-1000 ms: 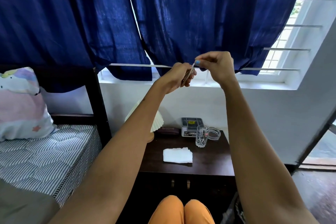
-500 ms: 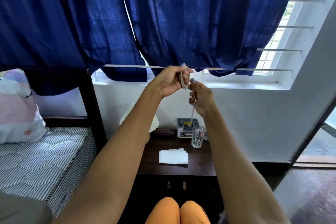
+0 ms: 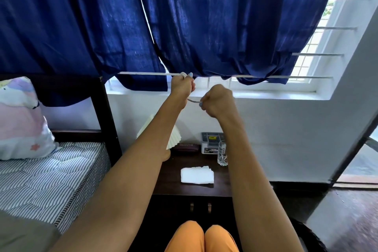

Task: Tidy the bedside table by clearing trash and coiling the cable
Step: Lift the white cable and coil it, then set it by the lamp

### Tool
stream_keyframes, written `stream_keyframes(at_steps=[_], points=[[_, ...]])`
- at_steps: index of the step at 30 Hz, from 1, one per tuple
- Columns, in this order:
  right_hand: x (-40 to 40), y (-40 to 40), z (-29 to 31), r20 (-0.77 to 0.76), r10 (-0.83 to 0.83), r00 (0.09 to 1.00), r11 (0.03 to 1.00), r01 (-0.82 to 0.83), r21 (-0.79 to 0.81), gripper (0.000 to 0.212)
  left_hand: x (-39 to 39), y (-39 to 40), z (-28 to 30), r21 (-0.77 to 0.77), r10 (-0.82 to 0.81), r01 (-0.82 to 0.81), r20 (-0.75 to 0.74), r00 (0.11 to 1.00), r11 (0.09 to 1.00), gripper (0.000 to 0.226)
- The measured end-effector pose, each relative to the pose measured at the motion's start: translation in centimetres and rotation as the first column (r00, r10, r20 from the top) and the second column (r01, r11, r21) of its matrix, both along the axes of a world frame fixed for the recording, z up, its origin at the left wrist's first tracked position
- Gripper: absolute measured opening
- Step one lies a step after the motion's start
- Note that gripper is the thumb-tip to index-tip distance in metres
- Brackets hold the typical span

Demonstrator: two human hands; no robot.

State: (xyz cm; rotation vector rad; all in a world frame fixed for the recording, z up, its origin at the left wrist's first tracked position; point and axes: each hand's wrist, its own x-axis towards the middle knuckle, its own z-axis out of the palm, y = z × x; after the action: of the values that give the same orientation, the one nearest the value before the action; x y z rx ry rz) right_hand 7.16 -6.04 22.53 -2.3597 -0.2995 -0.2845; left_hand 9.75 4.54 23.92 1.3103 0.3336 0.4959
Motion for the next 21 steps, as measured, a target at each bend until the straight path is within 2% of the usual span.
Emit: stream_keyframes(at_steps=[2, 4, 7, 11, 13, 17, 21], points=[[-0.6, -0.6, 1.8, 0.124, 0.024, 0.992, 0.998, -0.017, -0.060, 0.014, -0.5, 0.3, -0.3, 0.066, -0.064, 0.065, -0.016, 0.998, 0.996, 0.029], [-1.1, -1.2, 3.4, 0.212, 0.077, 0.974, 0.996, -0.067, -0.054, 0.012, -1.4, 0.3, -0.4, 0.133, -0.178, 0.183, -0.042, 0.983, 0.974, 0.029], [-1.8, -2.2, 5.5, 0.265, 0.204, 0.942, 0.979, -0.190, -0.080, 0.004, -2.5, 0.0, -0.3, 0.239, -0.326, 0.336, -0.083, 0.942, 0.911, 0.022], [-1.5, -3.0, 6.8, 0.309, 0.259, 0.915, 0.966, -0.254, -0.056, 0.009, -3.5, -0.4, 0.3, 0.294, -0.404, 0.428, -0.142, 0.904, 0.854, 0.014], [-0.8, -3.1, 6.8, 0.339, 0.265, 0.903, 0.963, -0.269, -0.036, 0.008, -4.0, -1.0, 0.7, 0.283, -0.421, 0.451, -0.163, 0.892, 0.847, 0.025], [0.8, -3.6, 6.4, 0.352, 0.289, 0.890, 0.941, -0.332, 0.068, 0.012, -4.0, -0.8, 0.7, 0.242, -0.463, 0.494, -0.177, 0.869, 0.835, 0.066], [2.0, -3.8, 5.2, 0.263, 0.343, 0.902, 0.880, -0.407, 0.246, 0.014, -3.7, -0.4, 0.4, 0.262, -0.457, 0.483, -0.158, 0.876, 0.835, 0.074]])
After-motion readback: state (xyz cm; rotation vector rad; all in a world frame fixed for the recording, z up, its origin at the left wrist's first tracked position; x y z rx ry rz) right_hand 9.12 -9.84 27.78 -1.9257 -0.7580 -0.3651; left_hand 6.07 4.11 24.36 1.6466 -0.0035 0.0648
